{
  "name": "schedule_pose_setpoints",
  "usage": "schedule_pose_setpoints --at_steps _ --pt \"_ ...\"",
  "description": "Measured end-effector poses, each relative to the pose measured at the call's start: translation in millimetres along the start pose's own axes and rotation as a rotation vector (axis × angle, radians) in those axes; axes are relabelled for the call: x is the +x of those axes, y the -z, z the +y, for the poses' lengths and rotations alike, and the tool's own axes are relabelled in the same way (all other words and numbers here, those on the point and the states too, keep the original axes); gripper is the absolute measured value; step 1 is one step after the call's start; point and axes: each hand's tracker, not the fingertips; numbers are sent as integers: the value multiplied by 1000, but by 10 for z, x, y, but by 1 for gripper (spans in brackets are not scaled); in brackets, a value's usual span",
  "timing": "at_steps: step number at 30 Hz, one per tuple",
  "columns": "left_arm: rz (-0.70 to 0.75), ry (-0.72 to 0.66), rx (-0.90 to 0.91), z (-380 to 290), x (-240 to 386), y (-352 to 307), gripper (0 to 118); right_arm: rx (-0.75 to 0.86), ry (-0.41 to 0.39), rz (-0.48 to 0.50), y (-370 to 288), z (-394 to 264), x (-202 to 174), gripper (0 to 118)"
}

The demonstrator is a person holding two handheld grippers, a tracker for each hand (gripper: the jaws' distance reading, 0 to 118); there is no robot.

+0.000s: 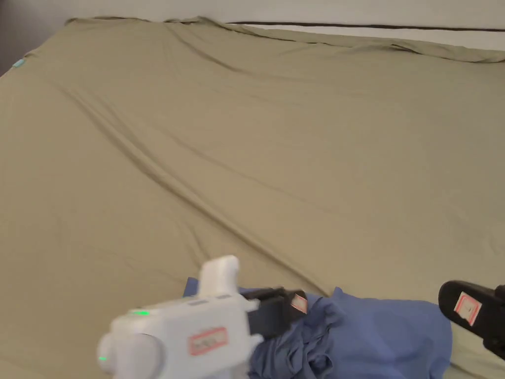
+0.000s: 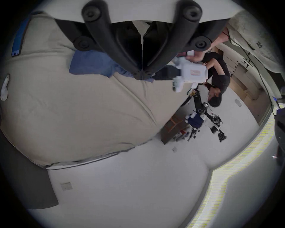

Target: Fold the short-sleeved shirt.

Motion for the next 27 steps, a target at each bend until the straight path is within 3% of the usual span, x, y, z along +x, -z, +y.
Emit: schedule_pose_setpoints --at_steps 1,2,3,4,5,6,9,10,15,17,20,23,25,26,27 --pt "2 -4 24 18 -77 -225 11 8 -3 5 -19 13 7 3" --pt "8 -20 40 89 -231 -460 23 16 -6 12 -29 23 11 3" --pt "40 -40 13 158 -379 -593 84 23 -6 18 -34 26 14 3" --pt "84 -68 -43 254 -563 -658 118 24 -2 22 -22 25 21 3" --pt "172 -95 -147 337 -721 -666 118 21 5 25 -8 22 28 3" --pt "232 -91 -106 265 -855 -738 118 15 10 24 11 12 34 3" --pt "288 -69 -172 128 -1149 -705 118 -9 15 22 67 -45 41 3" --pt "274 -89 -215 399 -1279 -644 118 -18 15 21 76 -58 36 3" --pt "184 -100 -450 383 -1576 -16 118 -37 14 39 104 -89 2 3" --pt "134 -42 -388 382 -1440 -32 118 -41 13 42 122 -83 -22 3" --pt "-113 -219 -349 431 -1658 -69 118 -49 6 43 127 -40 -53 3" --pt "-35 -145 -376 448 -1586 33 118 -55 3 44 141 0 -69 3" --pt "-39 -172 -352 401 -1620 -29 113 -58 2 46 152 -4 -66 3" --pt "-24 -216 -323 393 -1621 -84 90 -58 0 47 148 -1 -71 3" --pt "63 -229 -302 391 -1589 -110 7 -58 -1 48 142 2 -76 3"
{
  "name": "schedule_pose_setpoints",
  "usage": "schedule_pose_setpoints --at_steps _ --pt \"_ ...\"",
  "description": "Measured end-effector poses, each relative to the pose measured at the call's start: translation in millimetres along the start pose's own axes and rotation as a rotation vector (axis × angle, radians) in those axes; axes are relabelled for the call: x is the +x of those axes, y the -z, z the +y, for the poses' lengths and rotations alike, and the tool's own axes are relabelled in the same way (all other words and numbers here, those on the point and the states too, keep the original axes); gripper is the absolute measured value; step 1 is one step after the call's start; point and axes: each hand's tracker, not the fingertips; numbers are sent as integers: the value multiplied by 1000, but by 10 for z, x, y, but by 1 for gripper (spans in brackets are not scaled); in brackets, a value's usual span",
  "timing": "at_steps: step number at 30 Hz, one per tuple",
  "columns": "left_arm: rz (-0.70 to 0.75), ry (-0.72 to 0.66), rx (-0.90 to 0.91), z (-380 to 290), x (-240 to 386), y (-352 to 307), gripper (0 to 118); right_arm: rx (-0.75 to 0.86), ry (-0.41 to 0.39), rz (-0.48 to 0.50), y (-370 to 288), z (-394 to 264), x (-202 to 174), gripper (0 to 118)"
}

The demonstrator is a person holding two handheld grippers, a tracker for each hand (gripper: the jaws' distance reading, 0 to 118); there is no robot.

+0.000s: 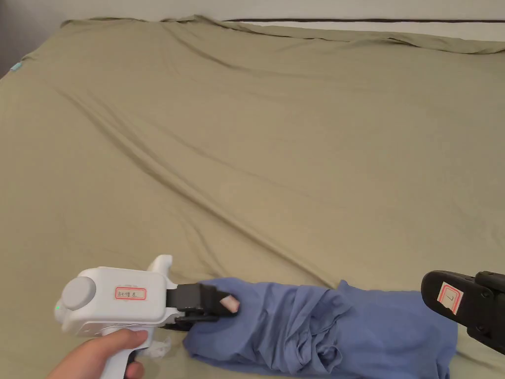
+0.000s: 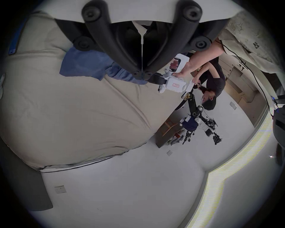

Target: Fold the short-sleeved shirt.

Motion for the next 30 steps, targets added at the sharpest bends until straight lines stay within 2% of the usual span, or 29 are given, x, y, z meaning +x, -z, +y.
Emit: schedule_pose_setpoints --at_steps 1,2,3,4,6,9,10,12,15,18,21,23,28,30 --pt "116 -34 23 -12 -20 17 8 -3 -2 3 0 2 -6 3" --pt "75 -74 36 -78 -69 -51 8 -6 -4 5 7 2 -14 3" --pt "-31 -88 23 -154 -91 -99 8 -7 -6 6 7 4 -18 3" --pt "-49 -88 30 -211 -44 -106 8 -8 -8 5 8 7 -23 3" --pt "10 -72 49 -309 171 -104 8 -8 -7 -5 21 15 -39 3" --pt "59 -41 93 -335 224 -470 8 5 11 -11 2 38 -52 3" --pt "92 -51 101 -341 293 -582 8 7 17 -14 -8 50 -52 3" --pt "317 -8 113 -354 580 -663 8 10 16 -33 -34 67 -64 3" --pt "466 26 195 -417 794 -940 8 3 0 -53 -44 65 -69 3" --pt "388 -67 274 -453 943 -1246 8 -30 -34 -107 8 32 -99 3" --pt "343 23 261 -444 1423 -1070 8 -52 -43 -131 82 -13 -88 3" --pt "331 53 254 -398 1646 -792 8 -68 -18 -129 119 -31 -47 3" --pt "138 54 113 -79 1938 120 8 -62 11 -138 78 -52 43 3" --pt "110 66 45 96 1997 546 8 -56 22 -146 25 -57 91 3"
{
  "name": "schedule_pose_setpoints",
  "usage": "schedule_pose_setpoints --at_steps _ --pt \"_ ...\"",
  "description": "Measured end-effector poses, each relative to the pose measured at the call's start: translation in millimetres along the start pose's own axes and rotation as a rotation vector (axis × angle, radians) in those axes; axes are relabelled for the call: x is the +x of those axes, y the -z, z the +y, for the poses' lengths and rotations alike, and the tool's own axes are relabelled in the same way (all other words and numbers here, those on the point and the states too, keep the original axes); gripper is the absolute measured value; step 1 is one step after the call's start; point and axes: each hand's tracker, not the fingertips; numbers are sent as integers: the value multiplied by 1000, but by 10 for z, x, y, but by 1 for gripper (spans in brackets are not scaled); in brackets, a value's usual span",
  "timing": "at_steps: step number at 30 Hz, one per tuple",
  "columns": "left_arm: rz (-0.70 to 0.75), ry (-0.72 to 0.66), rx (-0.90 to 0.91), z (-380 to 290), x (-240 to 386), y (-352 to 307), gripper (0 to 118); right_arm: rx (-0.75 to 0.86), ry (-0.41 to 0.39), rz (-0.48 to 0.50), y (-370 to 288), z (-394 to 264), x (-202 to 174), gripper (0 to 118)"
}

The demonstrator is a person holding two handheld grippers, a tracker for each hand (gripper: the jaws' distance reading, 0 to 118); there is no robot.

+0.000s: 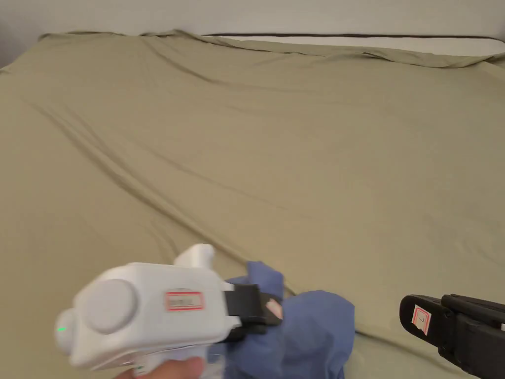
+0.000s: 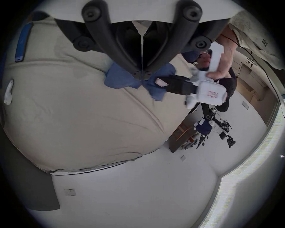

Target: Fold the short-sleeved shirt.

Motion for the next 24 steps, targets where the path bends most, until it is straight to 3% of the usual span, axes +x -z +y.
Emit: schedule_pose_setpoints --at_steps 6,9,10,12,15,17,18,19,20,21,22,24 --pt "206 168 -139 109 172 1414 9 8 36 -38 -136 -26 181 3" --pt "160 176 -108 -5 14 1548 41 9 52 -44 -149 -53 253 3" --pt "76 173 -85 -18 7 1427 59 8 58 -46 -140 -62 268 3" --pt "-31 139 -109 7 -2 1186 109 13 71 -38 -130 -82 295 3" --pt "-152 147 -23 -151 70 599 112 46 91 7 -149 -84 310 3" --pt "-45 189 89 -325 239 307 105 66 98 14 -166 -81 321 3" --pt "39 215 135 -407 311 283 75 70 97 19 -169 -77 320 3" --pt "136 245 172 -479 393 347 30 71 96 23 -168 -77 326 3" --pt "225 304 172 -527 470 482 15 70 93 23 -165 -81 336 3" --pt "267 338 142 -538 507 652 3 69 90 18 -157 -83 333 3" --pt "300 336 115 -528 491 826 0 64 87 12 -140 -89 329 3" --pt "154 314 -8 -491 408 1043 0 56 86 6 -115 -89 347 3"
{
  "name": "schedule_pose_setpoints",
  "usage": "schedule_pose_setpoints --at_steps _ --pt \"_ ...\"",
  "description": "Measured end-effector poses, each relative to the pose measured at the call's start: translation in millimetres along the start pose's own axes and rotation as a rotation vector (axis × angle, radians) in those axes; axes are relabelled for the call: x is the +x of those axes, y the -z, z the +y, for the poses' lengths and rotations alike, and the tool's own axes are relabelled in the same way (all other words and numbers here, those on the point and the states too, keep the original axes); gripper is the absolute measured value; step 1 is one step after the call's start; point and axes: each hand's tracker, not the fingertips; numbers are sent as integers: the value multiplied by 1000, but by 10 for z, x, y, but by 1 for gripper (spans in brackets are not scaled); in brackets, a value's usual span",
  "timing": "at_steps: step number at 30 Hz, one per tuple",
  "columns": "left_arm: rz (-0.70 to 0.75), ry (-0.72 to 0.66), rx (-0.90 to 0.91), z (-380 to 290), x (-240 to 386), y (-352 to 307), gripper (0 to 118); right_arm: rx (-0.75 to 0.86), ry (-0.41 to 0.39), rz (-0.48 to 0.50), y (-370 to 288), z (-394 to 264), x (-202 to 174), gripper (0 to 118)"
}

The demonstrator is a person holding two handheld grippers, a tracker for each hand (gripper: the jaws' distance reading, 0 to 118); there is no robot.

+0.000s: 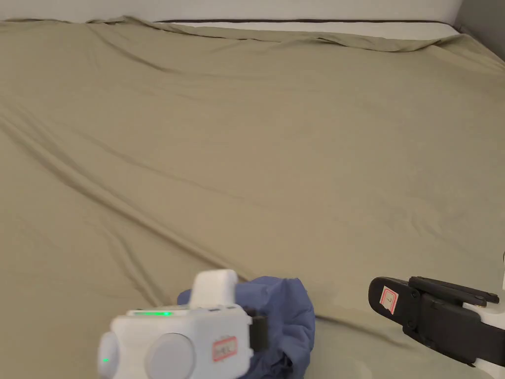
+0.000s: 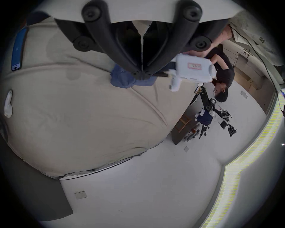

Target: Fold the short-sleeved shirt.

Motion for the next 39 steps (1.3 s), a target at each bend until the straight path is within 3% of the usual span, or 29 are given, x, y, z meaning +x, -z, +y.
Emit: schedule_pose_setpoints --at_steps 2,5,6,8,10,12,14,17,19,20,23,25,26,28,29,30,31,32,35,39 --pt "-82 11 -42 5 134 360 0 -6 3 -4 -1 -17 -5 3" --pt "13 158 -96 -50 428 992 0 -29 -11 -17 12 -32 -69 3" --pt "33 144 -132 -19 396 1152 0 -34 -17 -23 15 -29 -78 3" --pt "-96 15 -136 82 238 1074 0 -38 -26 -26 2 -4 -59 3" --pt "-58 72 -126 89 419 925 0 -24 -34 -2 2 25 -71 3" --pt "-183 85 -58 24 361 399 0 -8 -27 50 56 62 -70 3" --pt "-246 8 -8 -23 114 -114 0 -6 18 103 188 101 2 3" --pt "-160 -56 80 -178 -352 -731 0 -89 133 167 582 84 200 3" --pt "-47 -104 117 -296 -670 -960 0 -233 166 141 960 11 320 3" --pt "-14 -132 114 -353 -873 -1044 0 -302 146 128 1173 -63 370 3" --pt "-43 -241 89 -428 -1371 -1163 0 -480 151 82 1669 -316 621 3" --pt "-105 -307 110 -489 -1610 -1179 0 -544 175 -69 1878 -494 873 3" --pt "-126 -341 117 -506 -1684 -1160 0 -552 197 -55 1932 -561 986 3" --pt "-178 -367 120 -500 -1711 -1091 1 -498 386 66 1864 -535 1158 3" --pt "-182 -366 113 -471 -1673 -1011 24 -510 425 69 1852 -531 1213 3" --pt "-174 -358 91 -409 -1651 -903 97 -504 395 57 1843 -529 1232 3" --pt "-160 -320 2 -325 -1597 -730 118 -502 360 43 1817 -534 1242 3" --pt "-164 -308 80 -362 -1561 -690 118 -501 353 46 1794 -541 1276 3" --pt "-127 -251 -10 -208 -1349 -292 118 -491 437 76 1799 -586 1354 3" --pt "-95 -184 -113 -112 -1149 71 118 -485 420 76 1791 -592 1334 3"
